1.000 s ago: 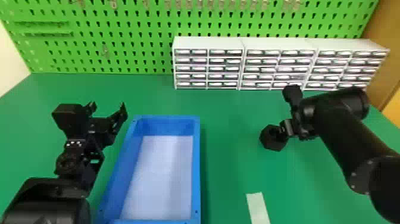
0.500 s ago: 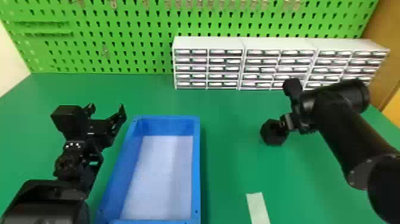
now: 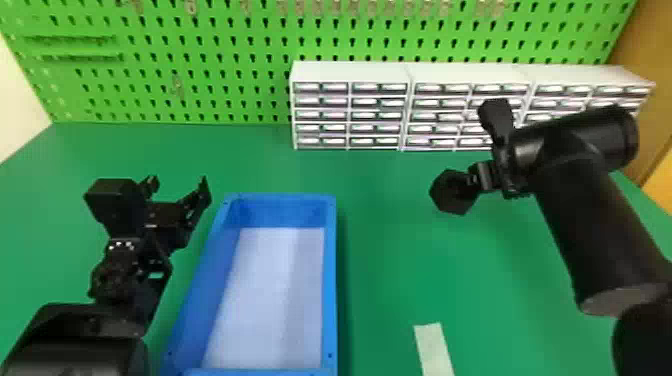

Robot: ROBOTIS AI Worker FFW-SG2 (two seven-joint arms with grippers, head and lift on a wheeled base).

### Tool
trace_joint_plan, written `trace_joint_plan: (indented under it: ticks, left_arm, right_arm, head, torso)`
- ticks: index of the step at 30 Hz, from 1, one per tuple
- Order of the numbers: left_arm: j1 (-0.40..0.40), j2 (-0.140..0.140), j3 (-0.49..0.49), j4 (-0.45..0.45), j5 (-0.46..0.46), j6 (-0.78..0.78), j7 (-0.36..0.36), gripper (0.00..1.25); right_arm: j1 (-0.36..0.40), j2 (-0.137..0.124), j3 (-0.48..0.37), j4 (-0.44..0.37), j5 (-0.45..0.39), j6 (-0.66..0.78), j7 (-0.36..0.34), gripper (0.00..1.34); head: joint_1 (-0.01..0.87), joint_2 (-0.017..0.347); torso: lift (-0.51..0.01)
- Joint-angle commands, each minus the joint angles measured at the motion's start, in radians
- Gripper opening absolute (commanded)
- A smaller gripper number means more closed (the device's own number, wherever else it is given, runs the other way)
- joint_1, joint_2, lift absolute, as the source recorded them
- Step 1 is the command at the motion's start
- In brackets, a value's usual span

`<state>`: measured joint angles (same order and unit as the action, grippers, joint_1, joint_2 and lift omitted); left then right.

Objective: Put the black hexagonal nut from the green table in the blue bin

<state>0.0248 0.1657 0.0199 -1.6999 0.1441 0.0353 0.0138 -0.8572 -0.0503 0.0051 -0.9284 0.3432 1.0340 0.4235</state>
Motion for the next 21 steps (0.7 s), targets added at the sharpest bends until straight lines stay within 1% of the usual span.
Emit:
trace_joint_plan:
  ticks: [1,6,21]
  left_arm:
    - [0.001,0.0,0.002,-0.001,0.0,0.0,0.0,0.83]
    - [0.003,0.0,0.005,-0.004,0.0,0.0,0.0,0.83]
    - [0.004,0.0,0.009,-0.006,0.0,0.0,0.0,0.83]
  right_arm:
    - [0.03,-0.003,0.007,-0.101,-0.039,0.02,0.0,0.3]
    - [0.067,-0.003,0.007,-0.207,-0.085,0.031,0.0,0.3]
    - [0.161,0.001,0.044,-0.469,-0.185,0.054,0.0,0.3]
  head:
    - [0.686,0.052]
    - [0.686,0.052]
    - [0.686,0.052]
  torso:
    - [-0.097]
    - [-0.097]
    - [-0.097]
